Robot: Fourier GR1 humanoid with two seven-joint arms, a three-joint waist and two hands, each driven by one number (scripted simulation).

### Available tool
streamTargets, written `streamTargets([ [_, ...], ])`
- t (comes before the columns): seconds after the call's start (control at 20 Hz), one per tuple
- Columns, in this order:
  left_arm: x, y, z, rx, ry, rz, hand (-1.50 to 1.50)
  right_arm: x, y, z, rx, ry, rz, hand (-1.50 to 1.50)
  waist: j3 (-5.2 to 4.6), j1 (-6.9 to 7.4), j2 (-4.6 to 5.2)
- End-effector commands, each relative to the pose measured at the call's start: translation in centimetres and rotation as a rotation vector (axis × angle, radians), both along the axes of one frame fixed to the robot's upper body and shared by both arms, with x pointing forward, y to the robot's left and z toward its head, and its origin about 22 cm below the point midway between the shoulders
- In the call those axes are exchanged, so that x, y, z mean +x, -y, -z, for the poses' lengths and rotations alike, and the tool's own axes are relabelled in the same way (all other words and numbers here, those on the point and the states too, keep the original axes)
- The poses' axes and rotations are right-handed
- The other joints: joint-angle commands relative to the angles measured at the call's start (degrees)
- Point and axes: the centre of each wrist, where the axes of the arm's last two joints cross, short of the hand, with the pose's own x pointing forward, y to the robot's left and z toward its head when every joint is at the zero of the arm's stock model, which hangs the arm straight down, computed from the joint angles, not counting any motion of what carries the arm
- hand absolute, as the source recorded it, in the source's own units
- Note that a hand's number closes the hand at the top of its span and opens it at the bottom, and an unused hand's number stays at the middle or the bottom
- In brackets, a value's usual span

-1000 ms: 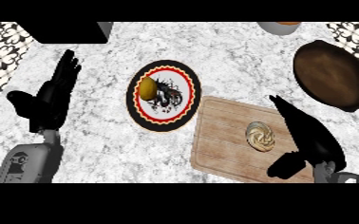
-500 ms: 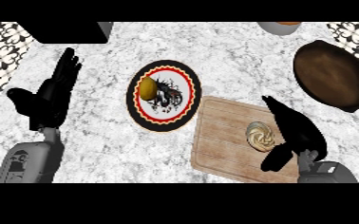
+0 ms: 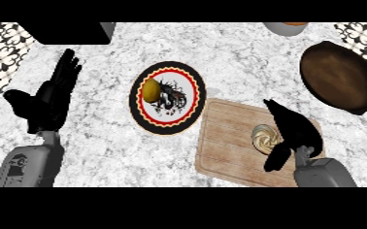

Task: Pick the cupcake from the cutting board and place it in the pan

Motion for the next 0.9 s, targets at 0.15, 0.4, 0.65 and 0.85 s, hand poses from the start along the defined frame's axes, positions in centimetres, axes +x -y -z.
streamTargets([
  [0.15,0.0,-1.0,1.0,-0.005,-0.013,0.006,0.0,1.3,-2.0,2.7,0.013,-0.06,-0.01,-1.5,0.0,0.08,0.04],
  [0.4,0.4,0.2,1.0,0.019,0.009,0.009,0.0,-0.1,1.5,3.1,0.029,-0.026,-0.162,1.5,0.01,-0.13,0.02],
  [0.65,1.3,-0.7,-1.6,-0.013,0.003,0.005,0.0,0.0,-0.9,4.8,0.013,0.0,-0.165,1.5,0.01,-0.08,0.02],
  [0.85,-2.2,1.1,1.7,-0.004,-0.006,-0.012,0.0,0.5,0.1,4.9,0.016,0.037,-0.162,1.5,0.01,0.11,-0.01],
])
